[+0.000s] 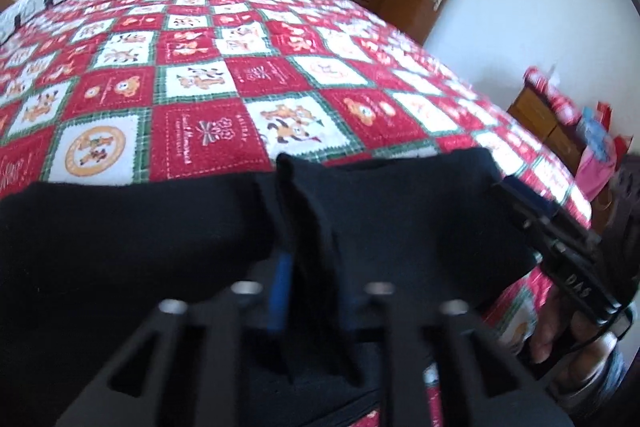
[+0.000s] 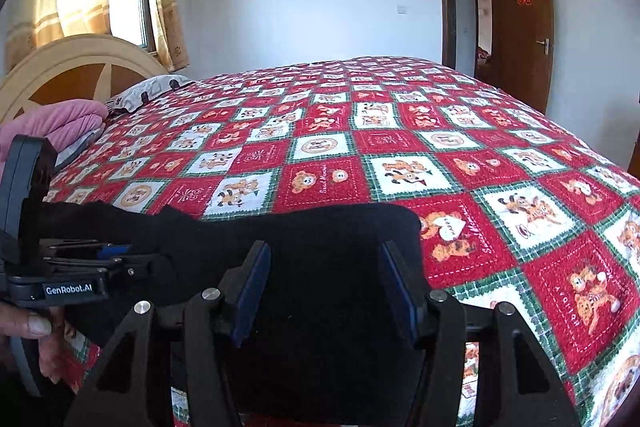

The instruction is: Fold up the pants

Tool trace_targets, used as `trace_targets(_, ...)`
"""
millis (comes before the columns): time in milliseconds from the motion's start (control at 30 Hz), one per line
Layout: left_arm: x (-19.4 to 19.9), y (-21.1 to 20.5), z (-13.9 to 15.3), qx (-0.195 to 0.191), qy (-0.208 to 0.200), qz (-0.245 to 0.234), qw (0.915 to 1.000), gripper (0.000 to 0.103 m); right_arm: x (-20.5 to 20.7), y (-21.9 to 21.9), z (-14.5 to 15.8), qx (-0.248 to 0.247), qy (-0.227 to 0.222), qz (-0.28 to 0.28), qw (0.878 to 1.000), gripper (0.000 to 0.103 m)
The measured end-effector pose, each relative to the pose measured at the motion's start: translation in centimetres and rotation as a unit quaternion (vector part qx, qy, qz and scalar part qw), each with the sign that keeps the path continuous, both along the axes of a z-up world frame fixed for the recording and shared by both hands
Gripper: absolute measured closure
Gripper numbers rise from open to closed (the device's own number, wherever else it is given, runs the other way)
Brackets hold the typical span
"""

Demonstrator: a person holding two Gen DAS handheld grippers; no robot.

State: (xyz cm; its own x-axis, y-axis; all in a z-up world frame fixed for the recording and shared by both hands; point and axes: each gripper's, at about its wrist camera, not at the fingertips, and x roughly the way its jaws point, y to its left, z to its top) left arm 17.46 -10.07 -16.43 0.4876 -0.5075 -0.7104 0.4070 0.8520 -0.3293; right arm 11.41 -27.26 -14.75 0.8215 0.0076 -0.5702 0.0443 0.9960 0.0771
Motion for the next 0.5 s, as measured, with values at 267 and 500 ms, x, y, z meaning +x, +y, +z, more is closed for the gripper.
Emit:
trace_targets(267,-0.8,1.8,1.3,-0.006,-0.017,0.029,0.9994,0.093,-0.2,0.1,0.0,-0.006,-0.013,-0.007,1.0,0.045)
trace_targets(500,-0.8,3.4,-0.1,0.005,-0.001,0.05,0.9987,0.093,0.4,1.2,-0.9,-0.016,0.016,0.018,1.0,0.043)
